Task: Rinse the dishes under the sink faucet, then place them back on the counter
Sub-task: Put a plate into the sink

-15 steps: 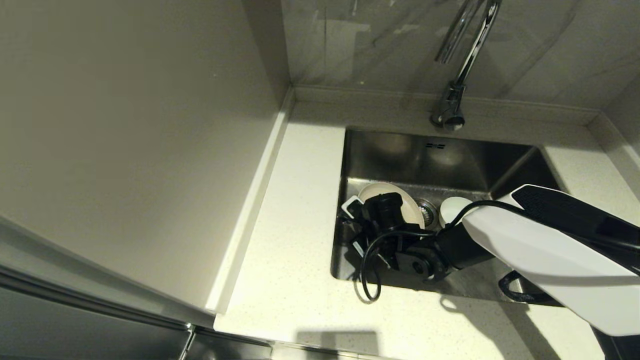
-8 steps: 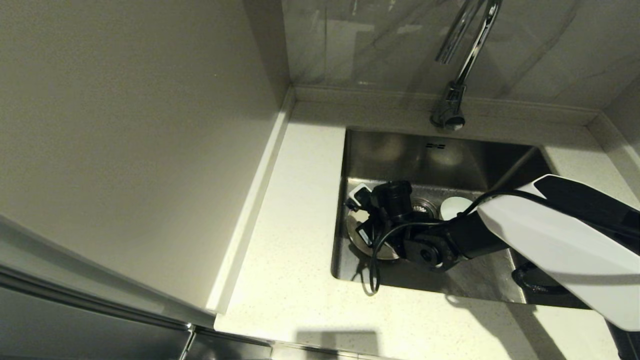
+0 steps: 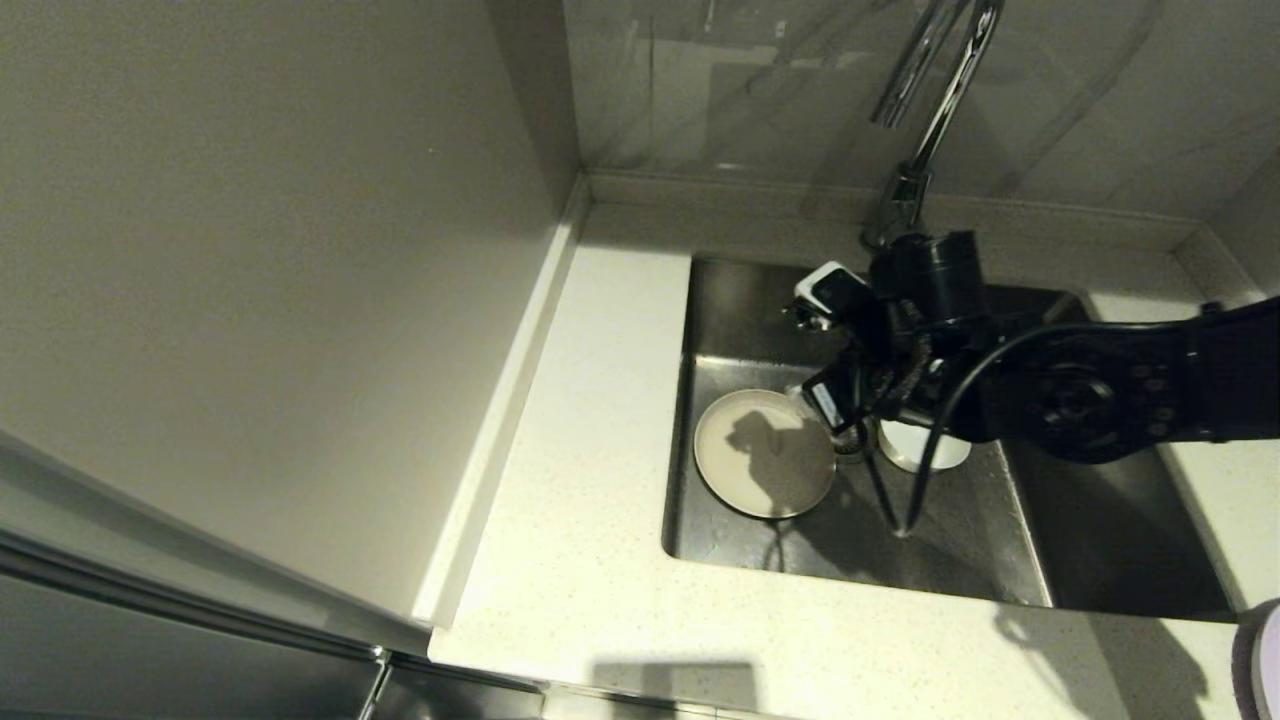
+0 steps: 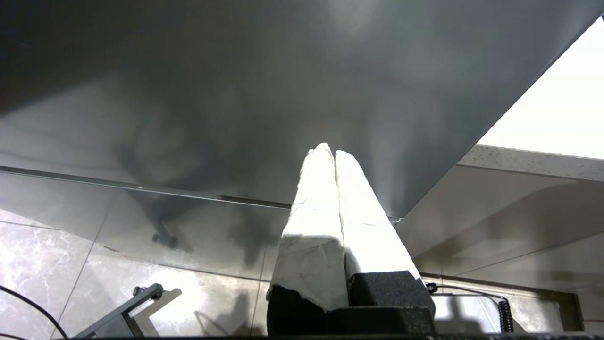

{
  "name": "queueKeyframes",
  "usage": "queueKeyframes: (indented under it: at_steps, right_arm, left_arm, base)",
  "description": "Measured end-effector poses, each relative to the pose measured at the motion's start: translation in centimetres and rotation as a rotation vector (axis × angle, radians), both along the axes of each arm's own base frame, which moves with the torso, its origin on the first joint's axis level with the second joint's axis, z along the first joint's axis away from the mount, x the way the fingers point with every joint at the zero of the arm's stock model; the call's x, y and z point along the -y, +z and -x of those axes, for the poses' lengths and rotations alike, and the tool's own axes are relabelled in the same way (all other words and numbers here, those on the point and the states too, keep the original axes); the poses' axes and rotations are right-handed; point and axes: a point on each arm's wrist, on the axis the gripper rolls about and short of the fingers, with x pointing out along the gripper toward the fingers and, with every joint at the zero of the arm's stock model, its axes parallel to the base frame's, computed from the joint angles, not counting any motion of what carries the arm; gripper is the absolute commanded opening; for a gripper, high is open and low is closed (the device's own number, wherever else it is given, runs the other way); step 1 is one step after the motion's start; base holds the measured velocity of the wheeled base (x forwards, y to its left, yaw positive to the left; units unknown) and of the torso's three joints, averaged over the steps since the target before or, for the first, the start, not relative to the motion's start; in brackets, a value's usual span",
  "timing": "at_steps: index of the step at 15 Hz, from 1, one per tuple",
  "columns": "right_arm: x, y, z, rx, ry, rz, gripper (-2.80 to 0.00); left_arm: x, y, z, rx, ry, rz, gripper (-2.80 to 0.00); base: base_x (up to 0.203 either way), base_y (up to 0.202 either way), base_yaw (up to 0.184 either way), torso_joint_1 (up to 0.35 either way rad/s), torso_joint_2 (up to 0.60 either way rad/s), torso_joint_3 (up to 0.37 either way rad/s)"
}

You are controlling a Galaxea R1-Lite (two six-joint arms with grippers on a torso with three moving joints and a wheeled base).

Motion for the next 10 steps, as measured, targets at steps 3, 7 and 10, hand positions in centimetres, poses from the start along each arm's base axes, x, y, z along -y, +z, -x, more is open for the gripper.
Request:
queueKeyframes:
  at_steps: [3,7,10]
  right_arm:
    - [4.6,2.3,3.4,-0.048,-0.076,0.013,-2.80]
    - [11.1,3.3,7.4,-0.158,-0.227,0.035,-2.80]
    - [15.9,3.1,10.9,-0.297,-0.401,0.043,-2.80]
  left_arm:
    - [0.0,0.0,0.0,0.000,0.001,0.001,-2.80]
    - [0.0,0.0,0.0,0.000,0.000,0.000,-2.80]
    - [0.0,0.0,0.0,0.000,0.001,0.000,-2.80]
  base:
    - [0.000,0.000,0.000,0.000,0.00,0.000]
    - [0.000,0.000,0.000,0.000,0.00,0.000]
    - [0.000,0.000,0.000,0.000,0.00,0.000]
